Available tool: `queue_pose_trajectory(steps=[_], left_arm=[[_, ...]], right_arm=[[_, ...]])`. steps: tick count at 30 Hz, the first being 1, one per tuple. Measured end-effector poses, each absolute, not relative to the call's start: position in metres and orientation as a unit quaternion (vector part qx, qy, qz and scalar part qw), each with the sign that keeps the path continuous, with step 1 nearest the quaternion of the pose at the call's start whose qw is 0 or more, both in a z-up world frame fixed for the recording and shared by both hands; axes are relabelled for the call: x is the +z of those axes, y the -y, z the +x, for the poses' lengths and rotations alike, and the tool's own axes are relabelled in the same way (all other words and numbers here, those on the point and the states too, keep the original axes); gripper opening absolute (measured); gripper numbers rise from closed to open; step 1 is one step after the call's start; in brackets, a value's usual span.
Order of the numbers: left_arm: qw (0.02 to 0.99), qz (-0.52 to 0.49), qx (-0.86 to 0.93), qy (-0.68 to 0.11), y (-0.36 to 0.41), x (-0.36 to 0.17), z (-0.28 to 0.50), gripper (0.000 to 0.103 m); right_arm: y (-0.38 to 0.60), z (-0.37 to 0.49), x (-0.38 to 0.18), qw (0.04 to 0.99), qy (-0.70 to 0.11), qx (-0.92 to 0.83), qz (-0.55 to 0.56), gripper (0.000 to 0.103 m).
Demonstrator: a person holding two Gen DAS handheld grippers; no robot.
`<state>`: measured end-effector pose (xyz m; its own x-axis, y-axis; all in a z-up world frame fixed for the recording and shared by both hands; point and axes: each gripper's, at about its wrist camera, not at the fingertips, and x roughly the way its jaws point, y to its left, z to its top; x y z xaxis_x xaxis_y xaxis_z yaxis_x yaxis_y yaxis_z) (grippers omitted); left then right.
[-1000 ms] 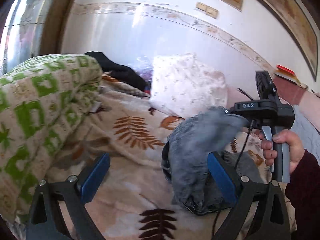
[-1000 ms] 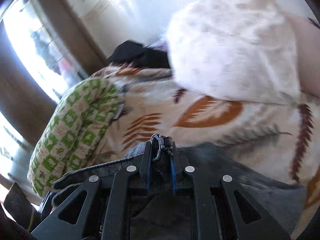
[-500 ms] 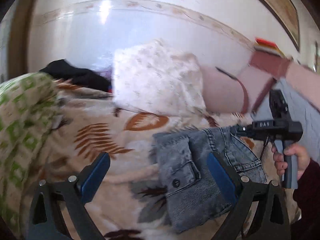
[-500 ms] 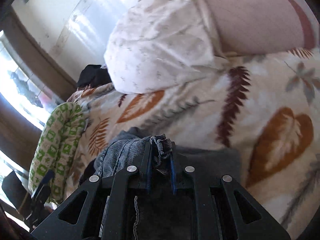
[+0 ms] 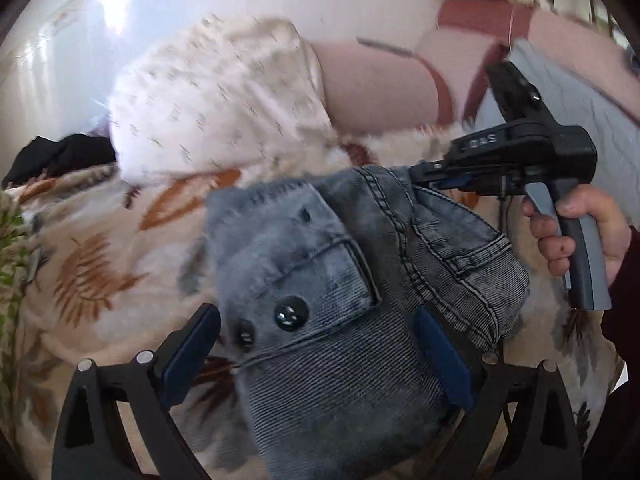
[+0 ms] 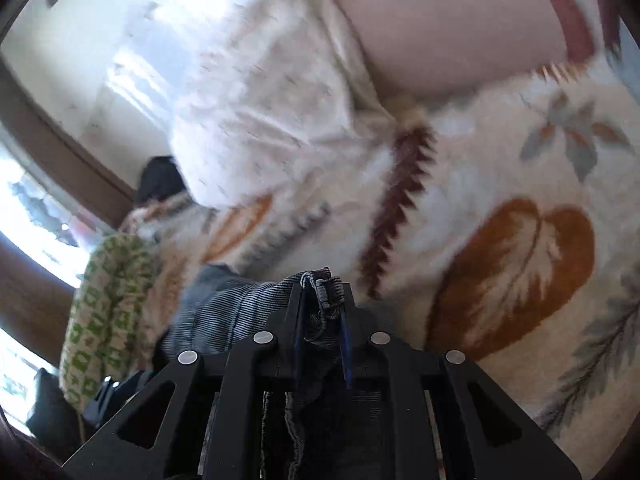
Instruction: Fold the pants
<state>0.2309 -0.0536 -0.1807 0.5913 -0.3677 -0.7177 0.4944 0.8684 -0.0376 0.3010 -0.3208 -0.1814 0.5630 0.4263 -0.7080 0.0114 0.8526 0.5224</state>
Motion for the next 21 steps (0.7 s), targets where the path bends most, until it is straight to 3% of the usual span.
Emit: queue_pose_trajectory(steps=[4,15,21], left_arm=[[0.886,0.094,-0.230,-0.392,0.065,-0.189,0.236,0.102],[0.898,0.077,-0.233,-0.364,0.042,-0.168,0.223,0.101],[0.908,0.080,-0.228,-0.343,0.012,-0.144,0.214,0.101]], right_arm=[[0.334,0.298,-0.205,0.846,-0.466,0.080,0.247,0.051],[0.315,0.180,-0.094,0.917,-0.320,0.135,0.197,0.052],[0.309,0.089,-0.065,0.924,-0.266,0.178,0.209,0.052]])
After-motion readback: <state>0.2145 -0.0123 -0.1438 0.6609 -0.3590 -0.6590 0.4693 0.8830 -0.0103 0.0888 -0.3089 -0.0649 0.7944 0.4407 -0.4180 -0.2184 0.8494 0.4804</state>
